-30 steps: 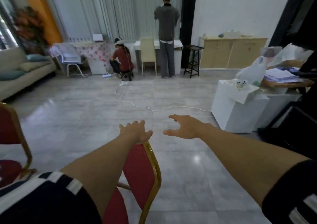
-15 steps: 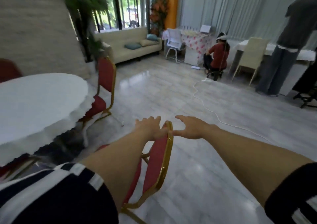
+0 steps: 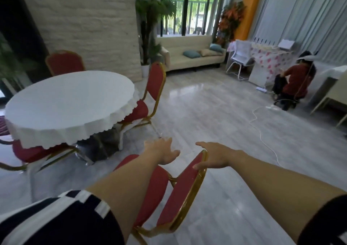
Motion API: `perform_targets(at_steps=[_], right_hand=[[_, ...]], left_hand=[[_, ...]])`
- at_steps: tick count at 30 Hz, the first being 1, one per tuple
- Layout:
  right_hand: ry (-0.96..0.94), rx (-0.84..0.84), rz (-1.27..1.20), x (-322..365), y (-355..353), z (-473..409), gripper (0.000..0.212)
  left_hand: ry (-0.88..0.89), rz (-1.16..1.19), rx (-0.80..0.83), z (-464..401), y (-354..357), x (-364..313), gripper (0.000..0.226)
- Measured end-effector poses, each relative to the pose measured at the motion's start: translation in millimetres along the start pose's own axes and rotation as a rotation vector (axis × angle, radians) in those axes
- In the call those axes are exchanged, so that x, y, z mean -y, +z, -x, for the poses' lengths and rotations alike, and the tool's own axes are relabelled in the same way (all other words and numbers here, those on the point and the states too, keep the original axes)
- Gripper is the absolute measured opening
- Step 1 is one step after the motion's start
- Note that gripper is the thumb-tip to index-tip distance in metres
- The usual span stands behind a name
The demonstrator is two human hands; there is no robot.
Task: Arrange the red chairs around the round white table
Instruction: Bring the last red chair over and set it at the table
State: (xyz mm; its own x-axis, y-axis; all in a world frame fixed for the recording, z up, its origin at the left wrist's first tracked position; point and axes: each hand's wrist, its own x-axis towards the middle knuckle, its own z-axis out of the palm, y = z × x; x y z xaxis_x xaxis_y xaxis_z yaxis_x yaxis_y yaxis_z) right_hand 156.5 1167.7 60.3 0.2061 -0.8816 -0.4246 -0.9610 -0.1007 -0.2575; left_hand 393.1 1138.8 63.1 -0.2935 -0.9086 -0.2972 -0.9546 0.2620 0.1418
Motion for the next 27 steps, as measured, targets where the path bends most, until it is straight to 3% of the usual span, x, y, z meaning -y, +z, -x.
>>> perform_targets(at_steps=[7,15,19,23,25,27], right_hand=[[-0.186,0.105,0.07,-1,-5,-44,0.123],[-0.431,0.219,0.179,-22,0,-73,0.12],[-0.534,0.343,0.192,-29,15,-72,0.105],[-0.579,0.385,0.392,-36,39,-78,0.115],[-0.59,0.366,0.533,-35,50,-83,0.096],[-0.613,0.345,0.566,-31,56,-86,0.059]], left_hand=[[-0.169,0.116,0.034,-5,20,11,0.084],[-0.419,0.341,0.071,14,53,-46,0.078],[-0.503,0.589,0.169,24,96,-79,0.088],[-0.473,0.843,0.235,32,140,-105,0.076],[-0.491,0.831,0.233,37,156,-107,0.078],[-0.537,0.727,0.227,41,170,-104,0.077]])
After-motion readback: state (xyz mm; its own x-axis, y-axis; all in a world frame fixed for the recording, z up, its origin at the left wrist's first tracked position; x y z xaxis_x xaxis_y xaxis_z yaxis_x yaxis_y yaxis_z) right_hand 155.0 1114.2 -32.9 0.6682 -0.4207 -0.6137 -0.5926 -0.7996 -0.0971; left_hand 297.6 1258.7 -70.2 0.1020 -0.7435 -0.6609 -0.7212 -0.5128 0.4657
